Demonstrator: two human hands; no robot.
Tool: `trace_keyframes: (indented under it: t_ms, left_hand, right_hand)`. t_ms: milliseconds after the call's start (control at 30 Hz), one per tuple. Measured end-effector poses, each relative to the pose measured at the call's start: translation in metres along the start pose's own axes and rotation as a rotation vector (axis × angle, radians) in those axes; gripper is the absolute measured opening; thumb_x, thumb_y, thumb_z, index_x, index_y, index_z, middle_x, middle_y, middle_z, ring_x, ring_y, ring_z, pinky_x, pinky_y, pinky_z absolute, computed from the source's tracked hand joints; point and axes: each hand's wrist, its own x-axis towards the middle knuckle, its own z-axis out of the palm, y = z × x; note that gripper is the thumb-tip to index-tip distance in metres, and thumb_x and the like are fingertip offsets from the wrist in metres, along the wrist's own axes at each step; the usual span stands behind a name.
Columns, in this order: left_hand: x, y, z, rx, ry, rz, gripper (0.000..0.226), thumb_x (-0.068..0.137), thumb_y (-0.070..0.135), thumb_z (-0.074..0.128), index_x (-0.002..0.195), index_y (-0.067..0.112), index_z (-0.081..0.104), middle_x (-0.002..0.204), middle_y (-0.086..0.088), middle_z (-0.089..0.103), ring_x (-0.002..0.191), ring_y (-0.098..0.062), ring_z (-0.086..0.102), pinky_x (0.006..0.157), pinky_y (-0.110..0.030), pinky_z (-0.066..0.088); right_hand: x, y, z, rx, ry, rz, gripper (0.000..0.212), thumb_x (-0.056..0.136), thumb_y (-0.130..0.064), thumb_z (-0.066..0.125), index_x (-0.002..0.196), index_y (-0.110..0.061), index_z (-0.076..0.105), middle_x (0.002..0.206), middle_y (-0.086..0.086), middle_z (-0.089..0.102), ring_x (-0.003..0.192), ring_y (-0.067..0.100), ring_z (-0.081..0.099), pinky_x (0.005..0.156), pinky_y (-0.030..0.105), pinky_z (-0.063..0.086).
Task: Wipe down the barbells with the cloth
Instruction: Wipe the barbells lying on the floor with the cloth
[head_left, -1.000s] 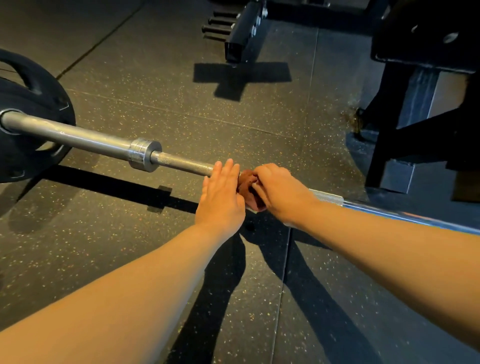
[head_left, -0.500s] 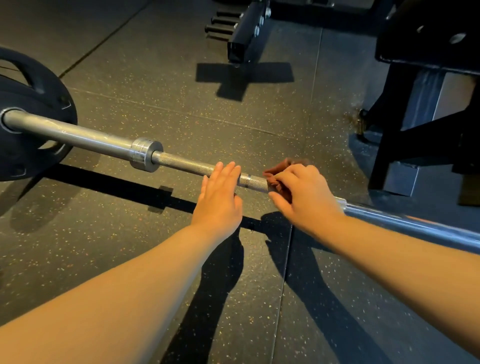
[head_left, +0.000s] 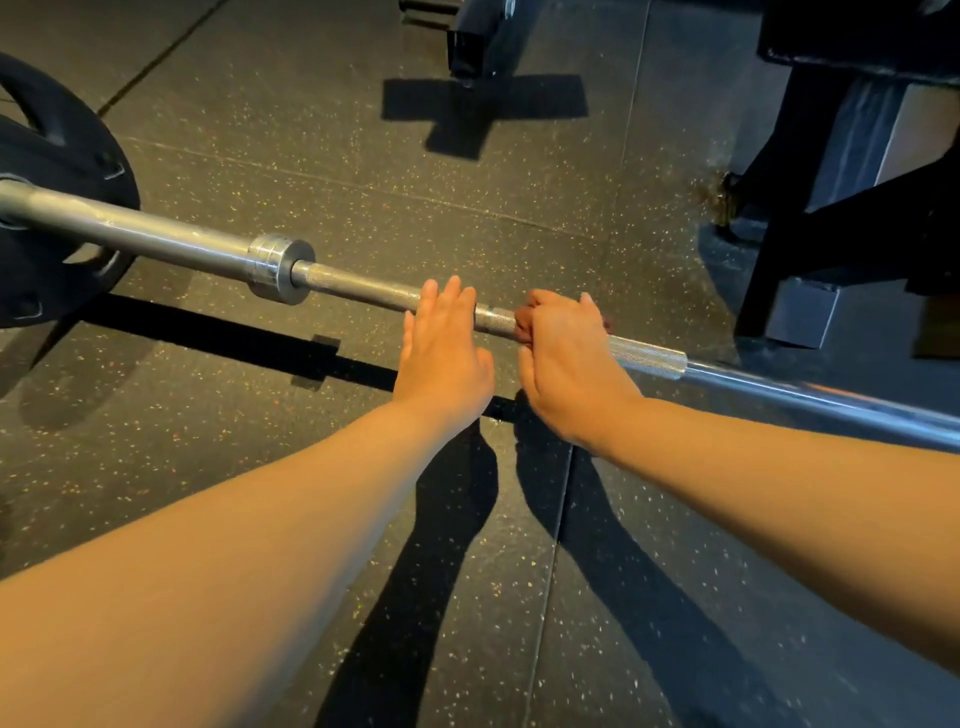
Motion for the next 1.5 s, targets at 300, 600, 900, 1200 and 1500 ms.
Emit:
trace_keyframes:
  t_ms: [300,600,900,1200,1500]
  left_hand:
    - [-0.002,0.006,0.002,0.103,-0.061,-0.058,0.077,0.1,0.013,0.044,0.163,0.017,0.001,0.17,0.005,-0.016,0.153,-0.017,-0.024,0.126,-0.048,-0.011]
    - [-0.003,0.04,0.021,0.262,-0.12,-0.061,0.086,0.102,0.022,0.047,0.159,0.004,-0.015,0.166,-0.011,-0.027,0.151,-0.028,-0.03,0.125,-0.044,-0.015]
    - [-0.003,0.027,0.024,0.252,-0.164,0.025,0.096,0.096,0.011,0.055,0.16,0.011,-0.016,0.167,-0.003,-0.027,0.151,-0.024,-0.031,0.125,-0.041,-0.013]
    - [-0.002,0.051,0.025,0.287,-0.236,-0.085,0.099,0.094,0.011,0.054,0.158,0.009,-0.021,0.163,-0.006,-0.036,0.148,-0.026,-0.036,0.124,-0.042,-0.016]
    - [-0.002,0.077,-0.008,0.289,-0.395,-0.127,0.068,0.099,0.001,0.042,0.159,0.006,0.011,0.17,-0.006,-0.008,0.156,-0.026,-0.012,0.125,-0.04,0.005]
  right_hand:
    - [-0.032,0.072,-0.046,-0.183,-0.095,-0.166,0.034,0.103,-0.034,0.041,0.125,-0.015,0.057,0.105,0.007,0.06,0.088,0.027,0.057,0.077,0.042,0.051]
    - [-0.011,0.028,-0.028,-0.161,-0.017,0.155,0.019,0.102,-0.015,0.048,0.106,-0.01,0.066,0.101,0.012,0.065,0.087,0.033,0.061,0.076,0.046,0.055]
    - [-0.05,0.089,-0.063,-0.007,-0.056,0.057,0.022,0.105,-0.038,0.04,0.099,-0.029,0.06,0.089,-0.008,0.058,0.081,0.013,0.053,0.077,0.039,0.052]
    - [-0.029,0.037,-0.041,-0.096,-0.073,0.062,0.016,0.1,-0.023,0.054,0.107,-0.013,0.064,0.104,0.008,0.063,0.092,0.029,0.06,0.082,0.042,0.047]
    - [-0.099,0.135,-0.081,-0.09,-0.028,0.065,0.03,0.1,-0.035,0.04,0.114,-0.02,0.062,0.105,0.004,0.063,0.092,0.025,0.057,0.085,0.042,0.05]
